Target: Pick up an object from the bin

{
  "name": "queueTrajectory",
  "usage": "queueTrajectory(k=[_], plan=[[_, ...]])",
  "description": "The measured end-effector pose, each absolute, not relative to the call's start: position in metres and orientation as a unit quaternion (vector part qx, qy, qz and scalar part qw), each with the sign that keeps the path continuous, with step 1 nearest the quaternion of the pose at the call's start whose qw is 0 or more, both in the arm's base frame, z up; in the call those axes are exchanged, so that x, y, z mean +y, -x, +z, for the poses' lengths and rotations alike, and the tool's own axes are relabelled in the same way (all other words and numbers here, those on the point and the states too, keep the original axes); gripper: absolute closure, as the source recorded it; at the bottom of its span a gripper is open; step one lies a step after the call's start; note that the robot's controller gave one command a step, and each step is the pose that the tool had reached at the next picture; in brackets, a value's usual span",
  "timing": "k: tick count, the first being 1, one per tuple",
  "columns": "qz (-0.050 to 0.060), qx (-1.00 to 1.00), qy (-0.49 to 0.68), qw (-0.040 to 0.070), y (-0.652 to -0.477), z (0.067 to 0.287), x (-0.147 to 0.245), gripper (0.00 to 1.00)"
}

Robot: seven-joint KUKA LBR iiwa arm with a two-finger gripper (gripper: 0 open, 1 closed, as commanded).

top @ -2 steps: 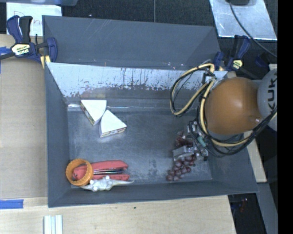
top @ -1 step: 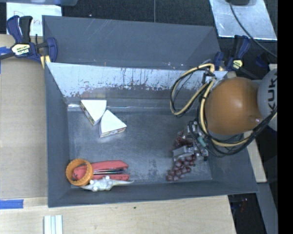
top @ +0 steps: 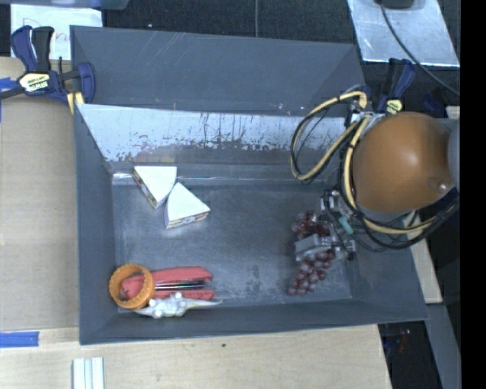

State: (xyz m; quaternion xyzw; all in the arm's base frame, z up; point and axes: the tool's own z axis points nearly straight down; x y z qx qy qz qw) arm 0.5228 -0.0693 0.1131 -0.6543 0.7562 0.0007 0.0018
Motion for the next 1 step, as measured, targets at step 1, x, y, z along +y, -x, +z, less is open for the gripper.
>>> queueTrajectory(k=[1], plan=[[-0.002, 0.756, 0.654, 0.004, -0.5248, 0.1492, -0.0699, 1.0]])
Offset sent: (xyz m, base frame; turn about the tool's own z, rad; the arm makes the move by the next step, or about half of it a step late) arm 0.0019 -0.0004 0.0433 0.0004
